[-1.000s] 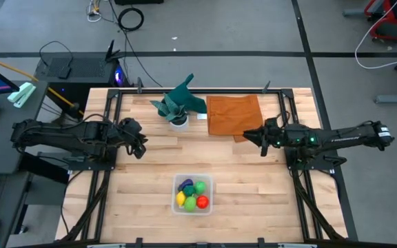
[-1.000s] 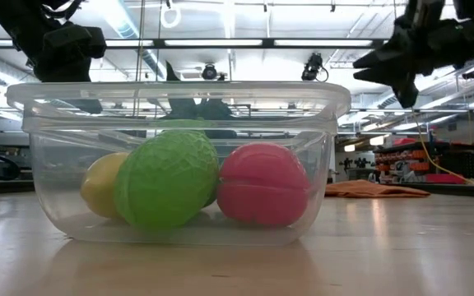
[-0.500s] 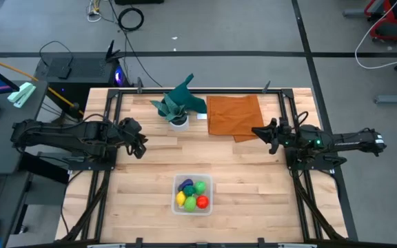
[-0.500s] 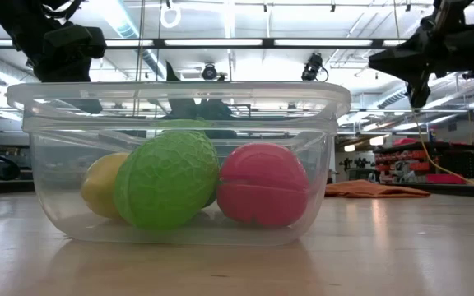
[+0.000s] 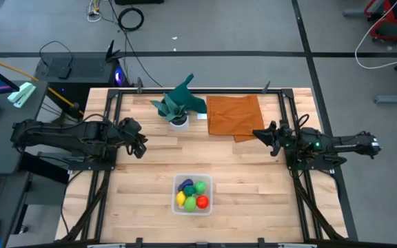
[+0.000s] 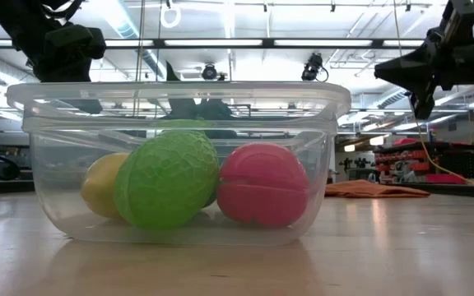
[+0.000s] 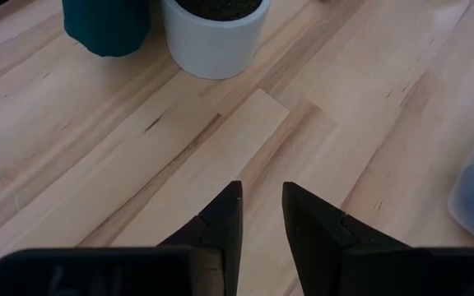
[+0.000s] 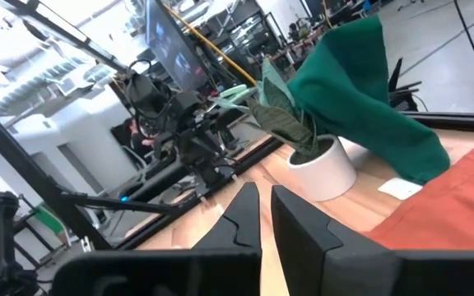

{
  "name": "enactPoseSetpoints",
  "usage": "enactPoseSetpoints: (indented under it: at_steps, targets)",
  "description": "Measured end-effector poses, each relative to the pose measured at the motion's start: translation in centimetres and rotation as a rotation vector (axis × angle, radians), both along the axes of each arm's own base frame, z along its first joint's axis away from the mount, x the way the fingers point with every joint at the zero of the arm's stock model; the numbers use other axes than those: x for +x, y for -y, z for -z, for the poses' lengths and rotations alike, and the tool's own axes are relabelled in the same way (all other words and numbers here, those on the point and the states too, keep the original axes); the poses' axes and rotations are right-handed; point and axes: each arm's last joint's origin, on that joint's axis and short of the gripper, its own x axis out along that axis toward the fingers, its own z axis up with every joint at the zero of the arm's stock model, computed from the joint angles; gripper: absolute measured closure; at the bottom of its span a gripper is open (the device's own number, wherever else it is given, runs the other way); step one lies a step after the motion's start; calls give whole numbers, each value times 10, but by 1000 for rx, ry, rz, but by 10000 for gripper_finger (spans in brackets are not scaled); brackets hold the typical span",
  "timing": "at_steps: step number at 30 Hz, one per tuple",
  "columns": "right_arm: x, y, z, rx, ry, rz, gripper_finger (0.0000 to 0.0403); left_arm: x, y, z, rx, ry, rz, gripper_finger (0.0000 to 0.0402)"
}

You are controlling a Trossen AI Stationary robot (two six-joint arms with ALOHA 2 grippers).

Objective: Pick and placing Produce into tupperware
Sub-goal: Return to Home Position

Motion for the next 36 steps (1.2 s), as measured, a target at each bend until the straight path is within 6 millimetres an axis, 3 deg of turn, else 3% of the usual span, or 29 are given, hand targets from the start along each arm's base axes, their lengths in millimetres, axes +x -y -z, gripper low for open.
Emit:
enactPoseSetpoints:
  at_steps: [16,22,36]
  targets:
    - [-6,-1,1,-19,55,-33,403,0,0,0,-28,10,-34,302]
    - [-5,-1,8,-34,-26,-35,403,-1,0,1,-25,3,-31,303]
    - [-1,-1,12,-247,-171,-38,402,-4,0,3,-24,-37,-32,305]
